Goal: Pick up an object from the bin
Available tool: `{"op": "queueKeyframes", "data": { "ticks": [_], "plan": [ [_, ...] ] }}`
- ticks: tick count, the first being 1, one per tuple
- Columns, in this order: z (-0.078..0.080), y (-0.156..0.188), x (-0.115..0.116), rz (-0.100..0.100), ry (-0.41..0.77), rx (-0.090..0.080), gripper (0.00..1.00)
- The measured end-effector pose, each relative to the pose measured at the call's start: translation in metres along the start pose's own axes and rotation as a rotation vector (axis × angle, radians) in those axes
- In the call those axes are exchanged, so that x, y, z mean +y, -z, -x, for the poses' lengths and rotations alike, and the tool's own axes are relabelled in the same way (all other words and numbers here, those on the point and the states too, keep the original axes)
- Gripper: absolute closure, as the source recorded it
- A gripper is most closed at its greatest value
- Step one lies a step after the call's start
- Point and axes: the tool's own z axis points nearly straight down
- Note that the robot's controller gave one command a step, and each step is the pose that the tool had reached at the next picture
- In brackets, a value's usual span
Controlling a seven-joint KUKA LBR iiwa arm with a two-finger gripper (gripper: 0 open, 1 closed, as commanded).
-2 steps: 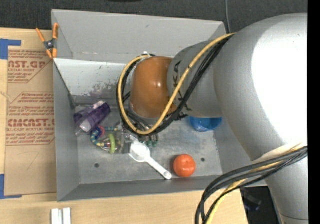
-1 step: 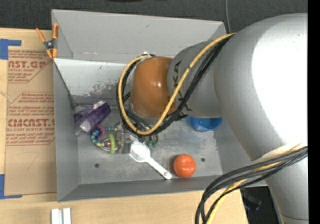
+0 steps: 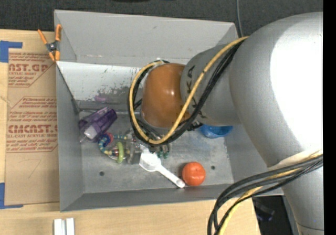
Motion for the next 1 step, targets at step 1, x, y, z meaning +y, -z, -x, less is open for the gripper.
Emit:
{"op": "queueKeyframes", "data": {
  "ticks": [1],
  "plan": [
    [0.0046,-0.0015,-0.0052,-0.001,0.011,0.002,1.00]
  ]
}}
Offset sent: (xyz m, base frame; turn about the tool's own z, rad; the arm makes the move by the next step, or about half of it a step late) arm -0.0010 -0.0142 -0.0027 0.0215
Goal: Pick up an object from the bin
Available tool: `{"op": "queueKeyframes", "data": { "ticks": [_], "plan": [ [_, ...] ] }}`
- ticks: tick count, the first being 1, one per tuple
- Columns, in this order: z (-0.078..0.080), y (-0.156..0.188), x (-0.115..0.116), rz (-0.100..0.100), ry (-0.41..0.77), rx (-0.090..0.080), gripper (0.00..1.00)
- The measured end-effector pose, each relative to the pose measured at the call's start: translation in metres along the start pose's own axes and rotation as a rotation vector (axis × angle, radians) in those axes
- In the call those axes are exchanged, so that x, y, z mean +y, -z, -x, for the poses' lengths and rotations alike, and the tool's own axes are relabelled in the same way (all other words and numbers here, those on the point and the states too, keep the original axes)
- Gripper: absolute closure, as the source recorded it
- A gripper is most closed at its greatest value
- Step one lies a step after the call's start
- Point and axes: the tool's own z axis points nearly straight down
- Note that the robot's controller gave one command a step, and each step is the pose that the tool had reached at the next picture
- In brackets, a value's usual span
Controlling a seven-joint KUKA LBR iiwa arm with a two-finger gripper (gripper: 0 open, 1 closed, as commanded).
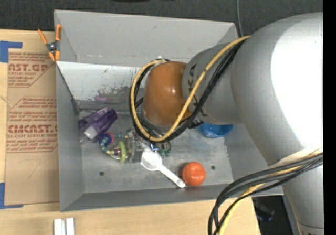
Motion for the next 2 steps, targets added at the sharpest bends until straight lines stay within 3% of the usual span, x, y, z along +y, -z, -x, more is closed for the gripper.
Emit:
{"op": "queueKeyframes", "data": {
  "ticks": [1,2],
  "plan": [
    [-0.0057,0.0002,-0.0066,0.004,-0.031,-0.007,1.00],
    [0.0009,-0.0004,-0.0046,0.001,0.001,-0.003,1.00]
  ]
}}
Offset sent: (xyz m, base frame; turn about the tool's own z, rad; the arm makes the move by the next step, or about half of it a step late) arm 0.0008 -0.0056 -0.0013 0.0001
